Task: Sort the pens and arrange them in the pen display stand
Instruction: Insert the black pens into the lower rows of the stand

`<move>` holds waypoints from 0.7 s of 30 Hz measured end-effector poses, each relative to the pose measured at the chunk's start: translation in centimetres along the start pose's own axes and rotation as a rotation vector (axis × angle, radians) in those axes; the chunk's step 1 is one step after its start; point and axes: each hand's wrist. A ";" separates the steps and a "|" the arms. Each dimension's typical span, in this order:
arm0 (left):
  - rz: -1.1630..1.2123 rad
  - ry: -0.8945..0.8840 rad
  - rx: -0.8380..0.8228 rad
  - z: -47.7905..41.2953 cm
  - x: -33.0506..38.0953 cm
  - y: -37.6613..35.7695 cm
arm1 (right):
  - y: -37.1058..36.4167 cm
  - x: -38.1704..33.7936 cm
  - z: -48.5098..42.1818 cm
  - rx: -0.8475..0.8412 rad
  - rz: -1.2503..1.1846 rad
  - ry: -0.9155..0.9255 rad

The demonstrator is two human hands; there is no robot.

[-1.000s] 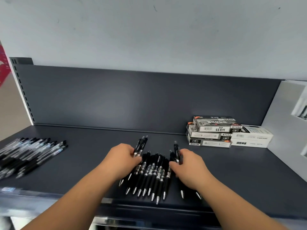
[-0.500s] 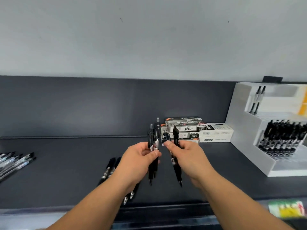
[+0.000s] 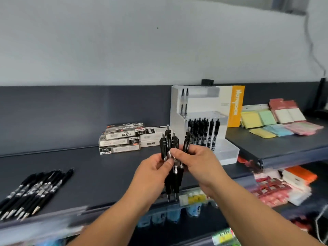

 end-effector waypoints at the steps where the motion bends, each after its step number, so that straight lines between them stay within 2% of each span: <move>1: -0.011 -0.010 -0.017 0.2 0.1 -1.8 | 1.8 0.2 0.2 0.015 -0.002 0.002; 6: -0.036 0.012 -0.087 0.6 0.0 -9.3 | 9.0 1.6 0.9 0.061 0.047 -0.010; 10: -0.005 0.043 -0.069 0.6 -0.4 -13.3 | 13.2 2.9 1.0 0.080 0.157 -0.024; 16: 0.024 0.095 -0.040 -0.8 -0.6 -16.4 | 16.3 3.7 -0.4 0.097 0.312 -0.057; 19: -0.009 0.059 0.016 -2.4 -1.0 -16.8 | 17.6 3.3 -1.6 0.134 0.483 -0.038; 21: -0.038 0.029 0.058 -3.9 -1.0 -16.6 | 18.2 2.9 -2.8 0.166 0.494 0.001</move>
Point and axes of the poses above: each hand's wrist, its own z-axis away from the middle knuckle, its own y-axis out of the back of the hand, x = y × z, and after that the axes turned 8 degrees about z, right-handed
